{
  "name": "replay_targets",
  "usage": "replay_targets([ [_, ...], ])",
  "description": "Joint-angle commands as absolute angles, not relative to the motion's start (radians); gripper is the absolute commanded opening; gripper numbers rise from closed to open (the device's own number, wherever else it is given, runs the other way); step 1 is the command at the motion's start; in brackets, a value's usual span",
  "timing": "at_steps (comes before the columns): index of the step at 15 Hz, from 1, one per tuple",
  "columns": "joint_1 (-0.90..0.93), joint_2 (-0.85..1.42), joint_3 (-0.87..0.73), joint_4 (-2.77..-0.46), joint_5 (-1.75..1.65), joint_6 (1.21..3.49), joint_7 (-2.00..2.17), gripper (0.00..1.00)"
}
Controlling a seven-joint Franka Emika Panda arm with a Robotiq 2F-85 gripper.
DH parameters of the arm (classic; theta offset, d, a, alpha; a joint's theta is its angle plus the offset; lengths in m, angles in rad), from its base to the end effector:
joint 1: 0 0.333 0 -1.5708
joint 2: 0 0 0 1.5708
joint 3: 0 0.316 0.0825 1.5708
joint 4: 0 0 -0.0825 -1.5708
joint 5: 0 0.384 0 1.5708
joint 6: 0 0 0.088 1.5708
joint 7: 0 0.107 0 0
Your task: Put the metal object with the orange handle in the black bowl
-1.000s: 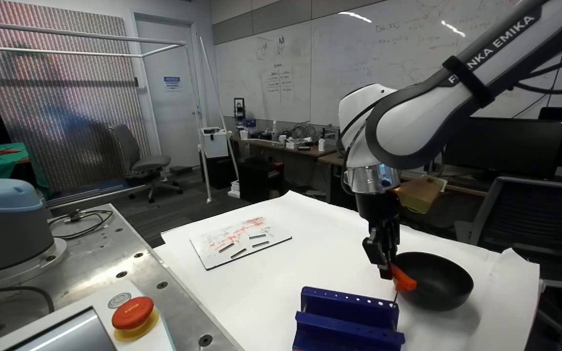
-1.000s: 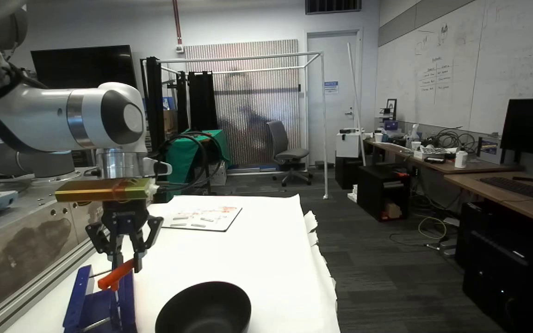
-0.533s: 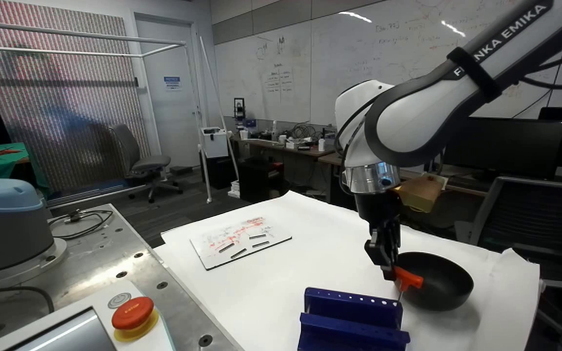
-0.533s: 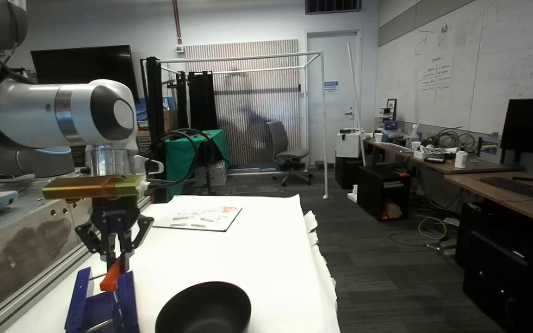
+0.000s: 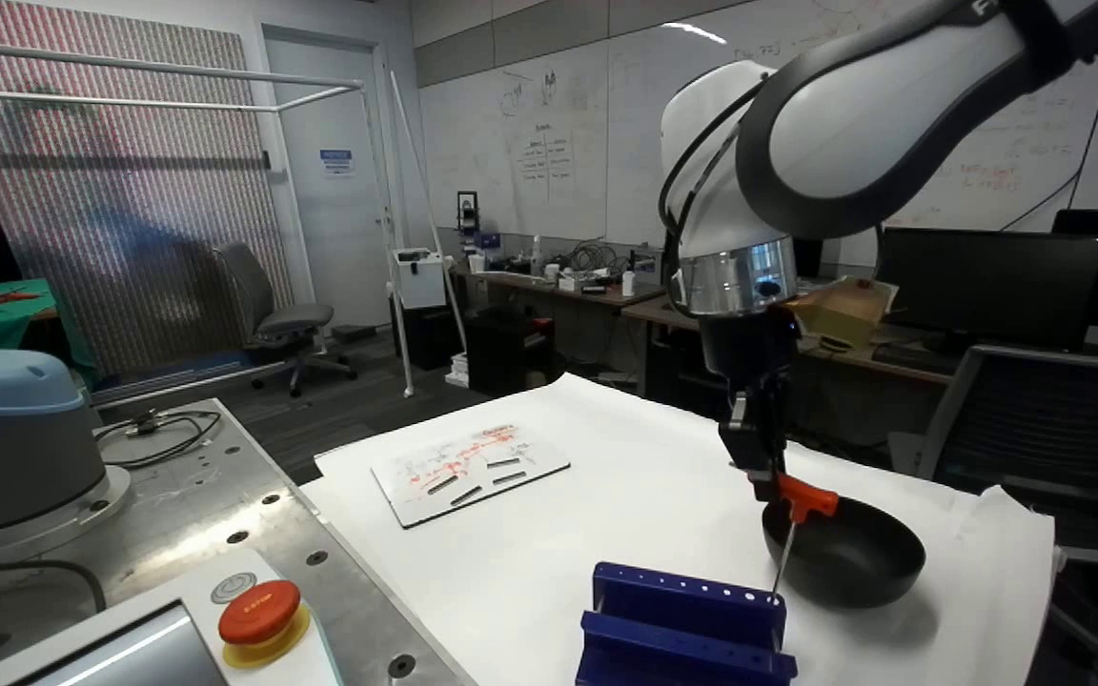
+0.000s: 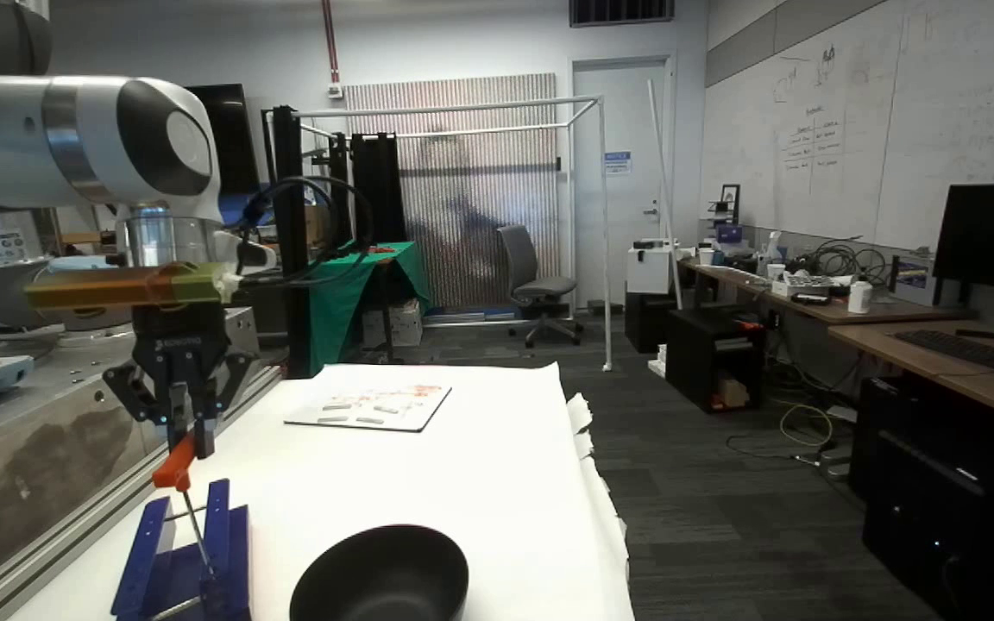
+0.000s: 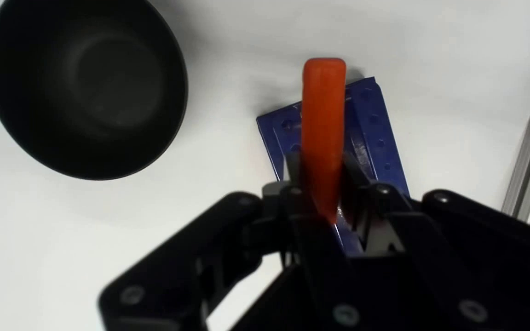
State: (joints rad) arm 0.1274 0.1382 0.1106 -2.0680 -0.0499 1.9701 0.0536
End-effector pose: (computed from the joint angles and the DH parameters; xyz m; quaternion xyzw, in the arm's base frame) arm 0.5294 0.1243 0.3490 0.9875 0.1041 -0.1139 0.0310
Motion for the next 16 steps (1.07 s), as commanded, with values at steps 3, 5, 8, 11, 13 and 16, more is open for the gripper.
replay_targets([
  [3, 0.143, -0.005, 0.123, -2.054, -0.081, 1.861, 0.147, 0.12],
  [5, 0.138, -0.037, 0.121, -2.056, -0.133, 1.839, 0.225, 0.12],
  [8, 0.111, -0.037, 0.107, -2.072, -0.253, 1.836, 0.363, 0.11],
  [11, 0.074, 0.021, 0.077, -2.095, -0.365, 1.881, 0.474, 0.11],
  [13, 0.057, 0.078, 0.052, -2.092, -0.438, 1.904, 0.553, 0.11],
  [16, 0.047, 0.172, 0.015, -2.069, -0.450, 1.903, 0.580, 0.12],
])
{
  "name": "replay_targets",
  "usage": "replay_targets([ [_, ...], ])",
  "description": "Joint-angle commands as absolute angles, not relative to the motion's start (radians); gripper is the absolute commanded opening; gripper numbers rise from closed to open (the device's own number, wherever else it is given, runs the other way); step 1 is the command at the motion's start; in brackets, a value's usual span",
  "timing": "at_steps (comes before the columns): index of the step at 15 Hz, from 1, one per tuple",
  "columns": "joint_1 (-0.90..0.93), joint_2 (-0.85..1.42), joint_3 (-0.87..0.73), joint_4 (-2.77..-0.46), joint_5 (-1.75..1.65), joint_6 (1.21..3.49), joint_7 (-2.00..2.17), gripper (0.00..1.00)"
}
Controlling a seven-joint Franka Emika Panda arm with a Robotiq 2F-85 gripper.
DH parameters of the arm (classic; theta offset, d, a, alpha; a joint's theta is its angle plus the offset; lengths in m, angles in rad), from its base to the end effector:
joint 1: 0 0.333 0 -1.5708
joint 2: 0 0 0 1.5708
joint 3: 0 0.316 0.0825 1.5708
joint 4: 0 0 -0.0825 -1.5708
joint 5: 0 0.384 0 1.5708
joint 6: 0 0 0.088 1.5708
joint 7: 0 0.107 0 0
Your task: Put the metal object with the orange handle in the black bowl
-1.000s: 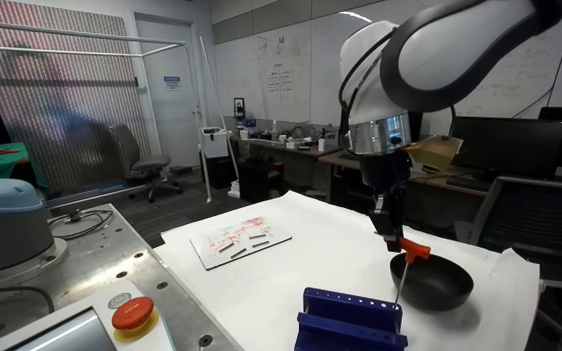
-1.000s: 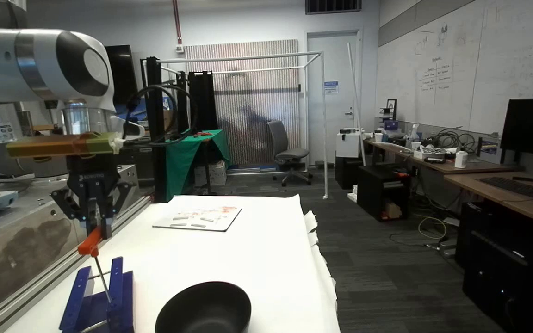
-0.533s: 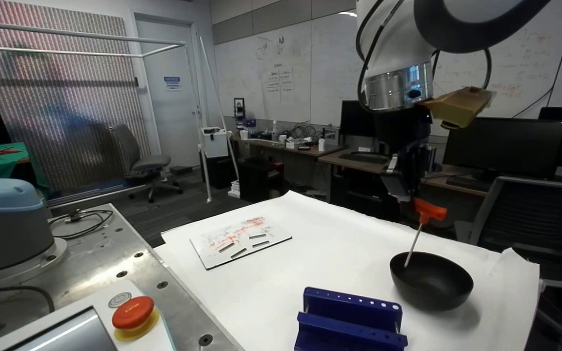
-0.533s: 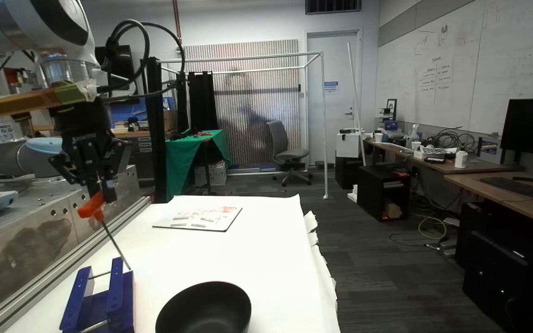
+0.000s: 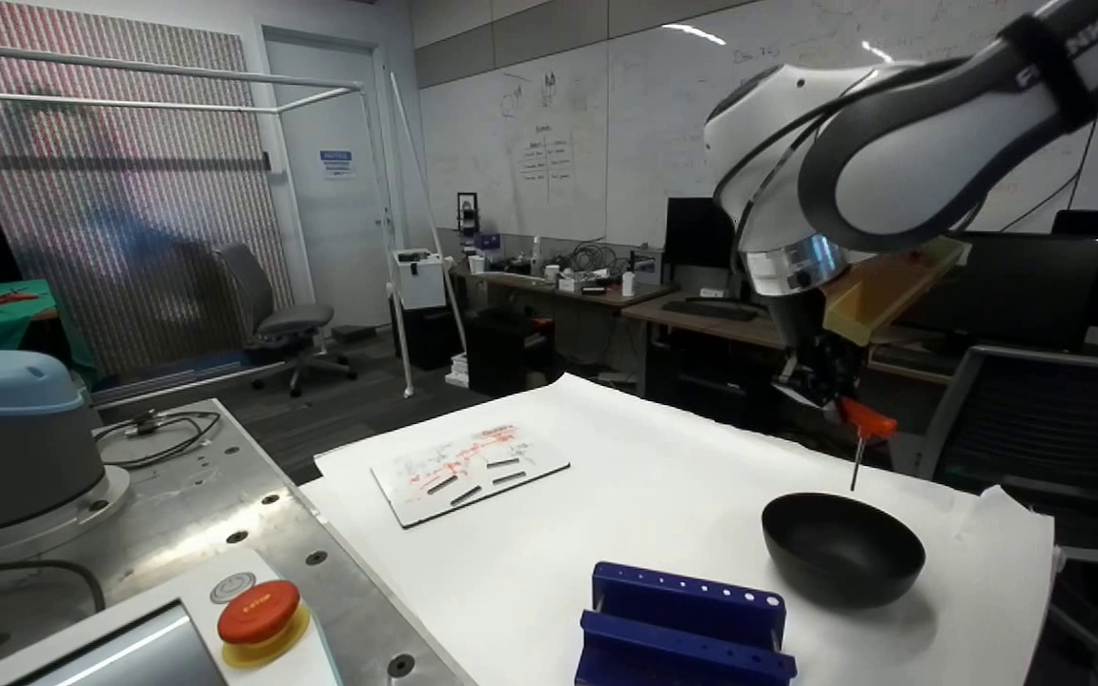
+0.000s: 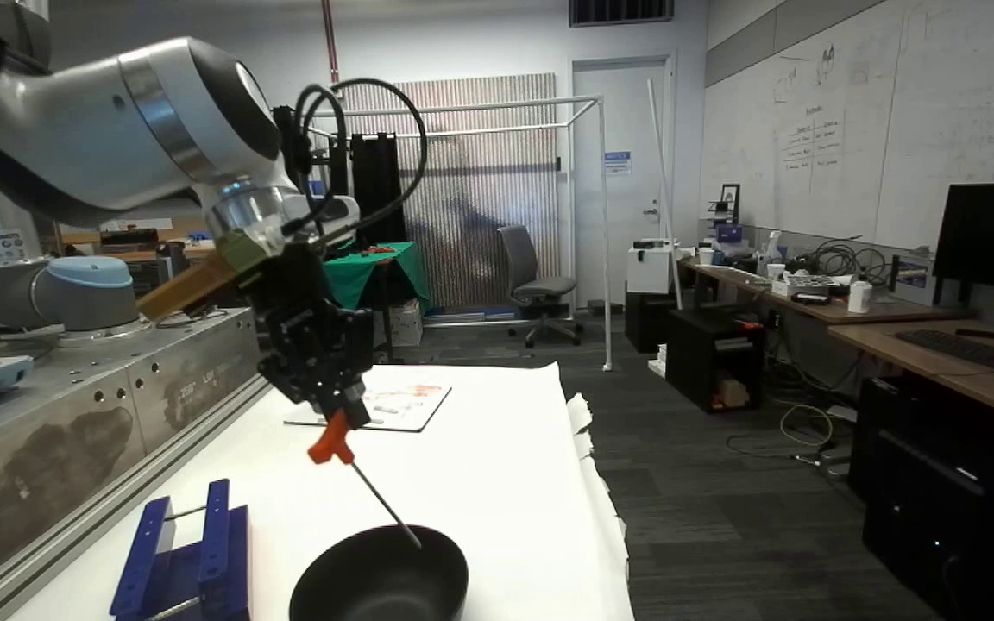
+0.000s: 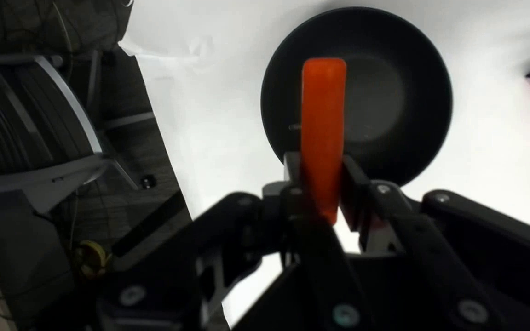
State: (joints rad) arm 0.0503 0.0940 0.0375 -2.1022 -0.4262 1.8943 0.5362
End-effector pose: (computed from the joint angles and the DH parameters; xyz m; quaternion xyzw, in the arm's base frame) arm 0.5281 0.0158 0.3589 0.9639 -0.1205 -0.0825 0.2225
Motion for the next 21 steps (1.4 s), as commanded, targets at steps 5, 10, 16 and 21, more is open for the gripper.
replay_targets([
  [5, 0.055, 0.292, -0.020, -2.035, -0.419, 1.917, 0.573, 0.14],
  [10, 0.062, 0.327, -0.020, -2.015, -0.370, 1.914, 0.546, 0.69],
  [16, 0.060, 0.270, -0.009, -2.016, -0.270, 1.923, 0.467, 1.00],
  [21, 0.032, 0.148, 0.007, -2.065, -0.090, 1.986, 0.293, 1.00],
])
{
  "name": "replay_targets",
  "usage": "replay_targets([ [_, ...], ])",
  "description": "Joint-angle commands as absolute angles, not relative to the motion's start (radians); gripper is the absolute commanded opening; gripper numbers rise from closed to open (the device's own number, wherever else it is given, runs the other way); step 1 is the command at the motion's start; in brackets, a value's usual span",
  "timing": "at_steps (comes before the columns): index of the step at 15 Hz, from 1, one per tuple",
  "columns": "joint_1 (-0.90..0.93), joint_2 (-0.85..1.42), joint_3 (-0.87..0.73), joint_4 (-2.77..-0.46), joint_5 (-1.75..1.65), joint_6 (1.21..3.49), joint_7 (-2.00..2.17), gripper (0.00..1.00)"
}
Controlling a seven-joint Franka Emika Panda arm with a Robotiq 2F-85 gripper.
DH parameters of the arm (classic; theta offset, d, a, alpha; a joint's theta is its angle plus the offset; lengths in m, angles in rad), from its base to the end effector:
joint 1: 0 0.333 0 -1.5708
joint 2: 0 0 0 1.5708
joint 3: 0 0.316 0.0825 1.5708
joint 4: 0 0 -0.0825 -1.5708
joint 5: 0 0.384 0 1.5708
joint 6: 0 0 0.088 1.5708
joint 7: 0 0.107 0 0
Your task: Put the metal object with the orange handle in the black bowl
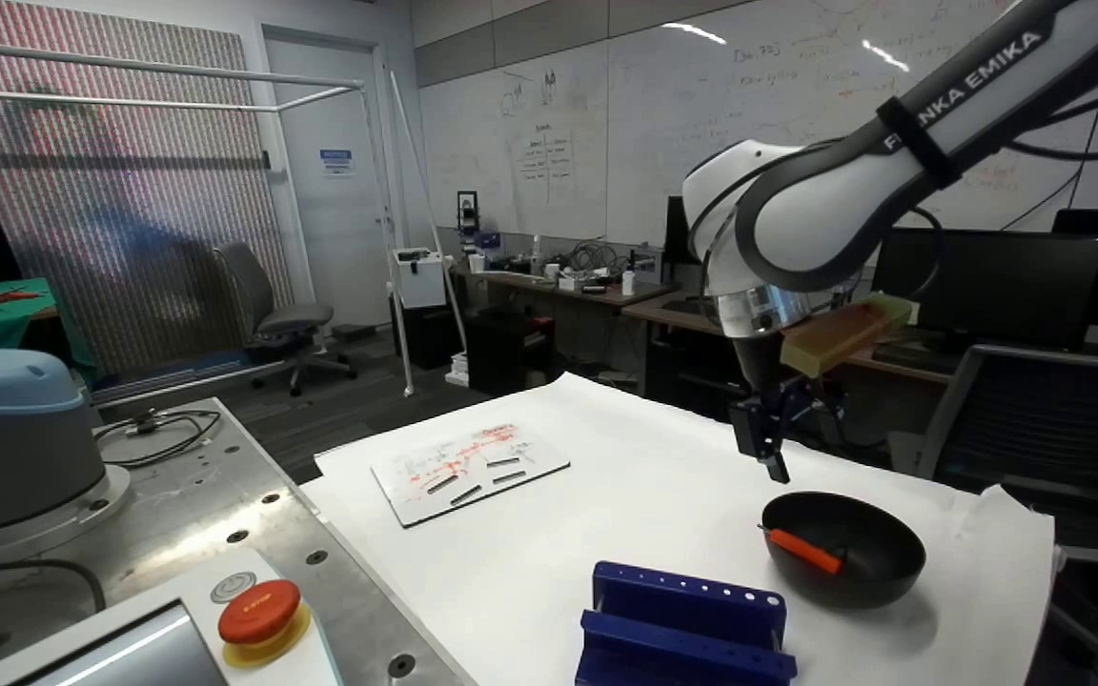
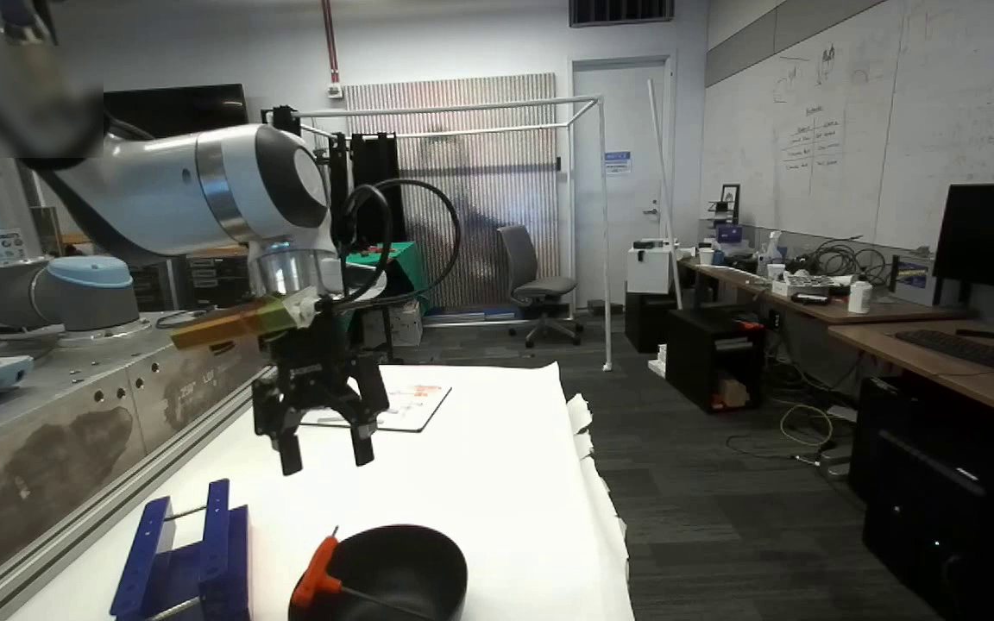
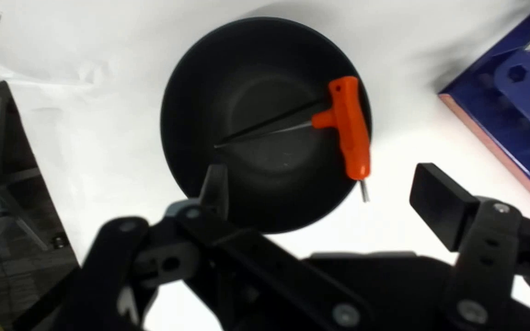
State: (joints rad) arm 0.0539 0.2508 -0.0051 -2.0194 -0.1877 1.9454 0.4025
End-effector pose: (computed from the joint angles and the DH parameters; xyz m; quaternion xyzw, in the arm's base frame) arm 0.5553 0.0146 0.3060 0.9756 -0.1257 -0.1388 0.1151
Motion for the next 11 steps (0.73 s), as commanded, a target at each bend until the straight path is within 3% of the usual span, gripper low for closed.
replay_targets([
  [1, 0.028, 0.109, 0.007, -2.083, -0.055, 1.999, 0.258, 1.00],
  [6, 0.019, -0.069, 0.003, -2.173, 0.145, 2.058, 0.115, 1.00],
  [7, 0.025, 0.029, 0.002, -2.094, 0.080, 2.012, 0.167, 1.00],
  [11, 0.023, -0.051, 0.003, -2.149, 0.117, 2.028, 0.143, 1.00],
])
